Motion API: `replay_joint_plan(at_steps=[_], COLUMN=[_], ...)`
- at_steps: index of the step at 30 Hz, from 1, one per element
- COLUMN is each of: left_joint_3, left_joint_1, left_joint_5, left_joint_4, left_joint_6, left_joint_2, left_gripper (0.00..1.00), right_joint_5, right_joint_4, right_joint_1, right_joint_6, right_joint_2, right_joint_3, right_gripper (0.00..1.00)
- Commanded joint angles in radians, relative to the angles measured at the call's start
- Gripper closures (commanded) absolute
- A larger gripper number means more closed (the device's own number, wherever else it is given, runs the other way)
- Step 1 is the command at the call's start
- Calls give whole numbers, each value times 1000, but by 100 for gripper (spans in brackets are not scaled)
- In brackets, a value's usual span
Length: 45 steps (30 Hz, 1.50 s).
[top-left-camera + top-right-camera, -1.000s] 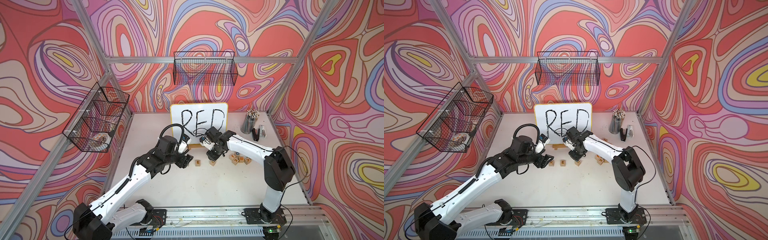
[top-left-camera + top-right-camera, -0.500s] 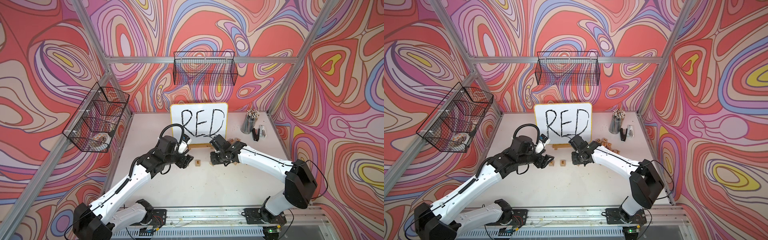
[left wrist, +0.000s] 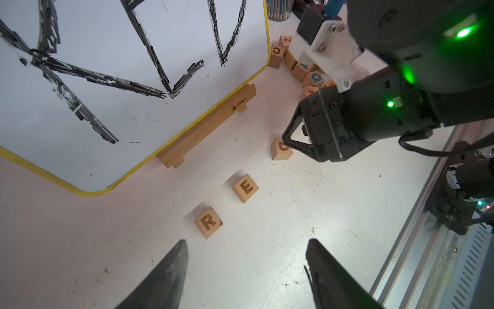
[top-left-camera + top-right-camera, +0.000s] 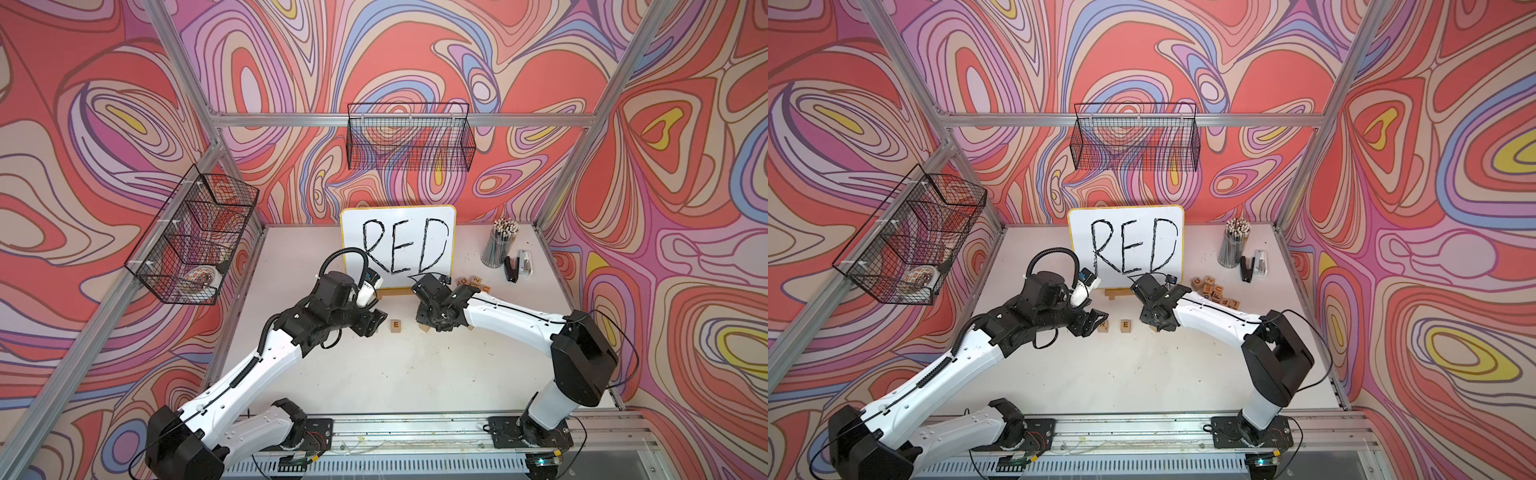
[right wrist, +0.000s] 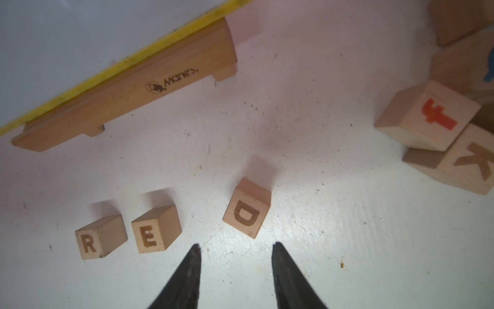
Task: Assemble the uppercase word "red" with letter blocks
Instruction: Place the letter block at the center of the board, then pick up the letter block from the center of the board.
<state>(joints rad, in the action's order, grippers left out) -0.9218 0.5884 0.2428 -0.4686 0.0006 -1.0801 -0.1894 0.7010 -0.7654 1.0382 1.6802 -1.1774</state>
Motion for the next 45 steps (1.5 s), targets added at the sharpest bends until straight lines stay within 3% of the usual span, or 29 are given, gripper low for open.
replay_joint_plan(at_steps=[1, 31, 45], left_joint_3=[4, 4, 3], left_joint_1=[10, 10, 10], left_joint_5=[7, 3, 6], left_joint_4=[-13, -14, -14], left_joint_6=[15, 20, 21], left_joint_2=[23, 12, 11], left_gripper=[27, 27, 27], right_joint_5=[-9, 61, 72], right_joint_4=[24, 4, 55], right_joint_1=[-3, 41, 47], right_joint_6=[49, 24, -166], right_joint_2=[18, 183, 226], right_joint_3=[-24, -60, -120], right_gripper=[54, 54, 76])
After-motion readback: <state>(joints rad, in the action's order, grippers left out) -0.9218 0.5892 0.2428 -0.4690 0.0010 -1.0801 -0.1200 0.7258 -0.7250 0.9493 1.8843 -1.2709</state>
